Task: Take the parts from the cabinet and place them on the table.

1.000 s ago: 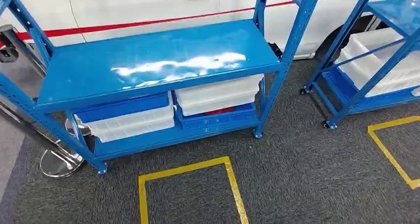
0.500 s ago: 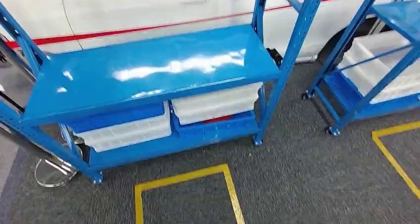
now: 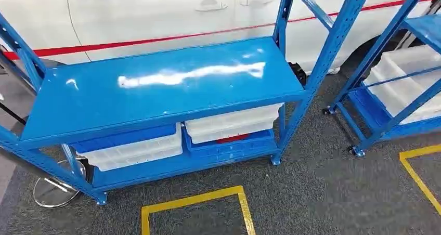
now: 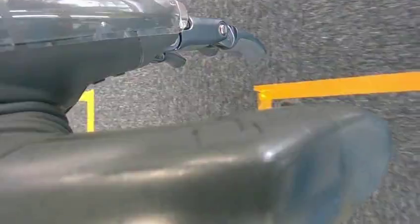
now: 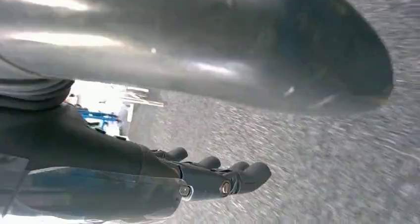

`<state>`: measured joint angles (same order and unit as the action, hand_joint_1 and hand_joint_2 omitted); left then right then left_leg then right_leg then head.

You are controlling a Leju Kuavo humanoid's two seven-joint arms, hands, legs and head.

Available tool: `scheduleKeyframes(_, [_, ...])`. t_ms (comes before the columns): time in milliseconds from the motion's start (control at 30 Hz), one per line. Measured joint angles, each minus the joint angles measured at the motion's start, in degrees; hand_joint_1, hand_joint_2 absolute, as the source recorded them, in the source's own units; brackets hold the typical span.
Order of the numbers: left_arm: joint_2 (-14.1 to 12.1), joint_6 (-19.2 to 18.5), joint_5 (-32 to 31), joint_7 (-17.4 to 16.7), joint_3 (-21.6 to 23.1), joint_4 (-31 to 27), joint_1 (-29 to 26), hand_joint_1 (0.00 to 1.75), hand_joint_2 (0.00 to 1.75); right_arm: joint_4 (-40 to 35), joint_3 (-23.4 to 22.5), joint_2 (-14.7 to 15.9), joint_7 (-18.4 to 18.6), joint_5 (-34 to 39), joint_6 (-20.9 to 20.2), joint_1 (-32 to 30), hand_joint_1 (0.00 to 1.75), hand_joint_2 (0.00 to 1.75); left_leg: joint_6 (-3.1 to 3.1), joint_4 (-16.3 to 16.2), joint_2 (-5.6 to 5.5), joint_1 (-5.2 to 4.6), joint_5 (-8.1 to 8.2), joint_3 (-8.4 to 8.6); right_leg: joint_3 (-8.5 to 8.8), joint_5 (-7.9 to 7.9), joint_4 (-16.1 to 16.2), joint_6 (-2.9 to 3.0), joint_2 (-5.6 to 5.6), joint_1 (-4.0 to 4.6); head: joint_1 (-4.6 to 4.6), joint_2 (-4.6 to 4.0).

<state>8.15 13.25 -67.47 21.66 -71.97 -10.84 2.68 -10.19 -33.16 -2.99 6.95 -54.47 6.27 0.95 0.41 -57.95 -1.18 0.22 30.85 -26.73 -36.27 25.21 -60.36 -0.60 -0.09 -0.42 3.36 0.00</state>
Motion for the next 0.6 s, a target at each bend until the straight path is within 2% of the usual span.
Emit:
scheduleKeyframes(33, [-0.04,0.11,-0.11,0.07,0.02,0.0,0.11,0.0,0.0,0.0,-0.02,-0.02,0.0,-0.07,0.0,0.16,0.0,0.0,-0.38,0.33,0.03,-0.01,0.23,0.31,0.0,-0.54,0.09,0.45,0.02,-0.09,0.09,0.02])
scheduleKeyframes(67, [-0.04,0.13,-0.13,0.13,0.02,0.0,0.13,0.0,0.0,0.0,-0.02,-0.02,0.0,-0.06,0.0,0.17,0.0,0.0,-0.59,-0.07,0.03,-0.06,0.02,0.63,0.12,-0.33,0.31,0.81,0.04,-0.09,0.09,0.02])
scheduleKeyframes(100, [-0.04,0.13,-0.09,0.2,0.02,0.0,0.16,0.0,0.0,0.0,-0.04,-0.02,0.0,-0.05,0.0,0.14,0.0,0.0,-1.01,0.36,0.04,-0.01,0.26,1.19,0.64,-0.33,0.44,1.33,0.11,-0.15,0.07,0.02])
scheduleKeyframes(133, [-0.07,0.06,-0.04,0.2,0.02,0.0,0.26,0.0,0.0,0.0,-0.04,-0.09,0.0,-0.04,-0.02,0.07,0.0,0.0,-1.3,-0.72,0.29,0.17,0.78,0.95,1.29,-0.45,0.89,1.67,-0.2,-0.31,0.04,0.02])
scheduleKeyframes(167, [-0.07,0.04,-0.13,0.24,0.02,0.0,0.28,0.0,0.0,0.0,-0.07,-0.07,0.0,-0.07,0.0,0.11,0.0,0.0,-1.49,-3.42,0.56,0.16,1.84,-0.37,1.56,-0.32,1.04,1.88,-0.22,-0.34,0.09,0.02])
scheduleKeyframes(200, [-0.07,-0.04,-0.44,0.26,0.04,0.0,0.4,0.0,0.0,0.0,-0.07,-0.07,0.09,-0.07,0.02,0.12,0.0,0.0,-1.67,-7.3,0.68,0.25,3.52,-2.65,1.56,0.01,1.09,2.24,-0.2,-0.31,0.09,0.02])
scheduleKeyframes(267, [-0.04,-0.18,-0.5,0.35,0.2,0.0,0.34,0.0,0.0,0.0,-0.09,-0.07,0.11,-0.11,0.13,0.18,0.0,0.0,-1.91,-15.41,0.72,0.38,7.24,-7.6,1.66,0.39,1.09,2.54,-0.21,-0.07,0.09,0.02])
scheduleKeyframes(300, [-0.04,-0.17,-0.41,0.18,0.2,0.0,0.29,0.0,0.0,0.0,-0.09,-0.07,0.11,-0.28,0.15,0.21,0.0,0.0,-1.88,-17.22,0.74,0.38,7.63,-9.12,1.82,0.54,1.08,2.59,-0.19,0.04,0.09,0.02])
scheduleKeyframes(333, [-0.04,-0.09,-0.39,0.13,0.2,0.0,0.16,0.0,0.0,0.0,-0.09,-0.07,0.09,-0.42,0.24,0.21,0.0,0.0,-1.77,-16.4,0.74,0.37,6.4,-9.36,2.13,0.72,1.08,2.58,-0.15,0.13,0.07,0.02])
scheduleKeyframes(367, [-0.04,0.04,-0.33,0.13,0.17,0.0,0.11,0.0,0.0,0.0,-0.09,-0.07,0.09,-0.61,0.28,0.2,0.0,0.0,-1.57,-13.4,0.74,0.35,4.0,-8.49,2.48,0.89,1.08,2.57,-0.14,0.25,0.09,0.02])
scheduleKeyframes(433, [-0.04,0.2,-0.24,0.13,0.17,0.0,0.12,0.0,0.0,0.0,-0.09,-0.11,0.09,-0.92,0.37,0.21,0.0,0.0,-0.41,-3.32,0.93,-0.09,-2.52,-4.73,3.28,1.21,1.1,2.43,-0.19,0.49,0.07,0.02])
scheduleKeyframes(467, [-0.17,0.26,-0.22,0.11,0.17,0.0,0.09,0.0,0.0,0.02,-0.09,-0.33,0.09,-0.94,0.39,0.13,0.0,0.0,0.18,-1.05,1.31,-0.42,-2.63,-4.07,3.5,1.26,1.05,2.35,-0.22,0.51,0.07,0.02])
scheduleKeyframes(500, [-0.22,0.37,-0.24,0.13,0.2,0.0,0.2,0.0,0.0,0.02,-0.09,-0.33,0.09,-0.98,0.42,0.16,0.0,0.0,0.14,-1.04,1.31,-0.6,-0.47,-4.46,3.14,1.2,0.99,1.99,-0.07,0.53,0.07,0.02])
scheduleKeyframes(567, [-0.2,0.5,-0.09,0.02,0.17,0.0,0.03,0.0,0.0,0.02,-0.09,-0.33,-0.07,-1.07,0.44,0.4,0.0,0.0,0.64,-0.77,1.21,-0.65,-2.77,-4.52,3.18,1.31,1.04,1.34,-0.15,0.53,0.07,0.02])
scheduleKeyframes(600, [-0.2,0.57,-0.07,-0.09,0.17,0.0,-0.08,0.0,0.0,0.02,-0.09,-0.33,-0.18,-1.07,0.44,0.4,0.0,0.0,0.9,-0.38,1.18,-0.61,-3.19,-4.34,3.44,1.23,1.27,0.94,-0.15,0.64,0.07,0.02])
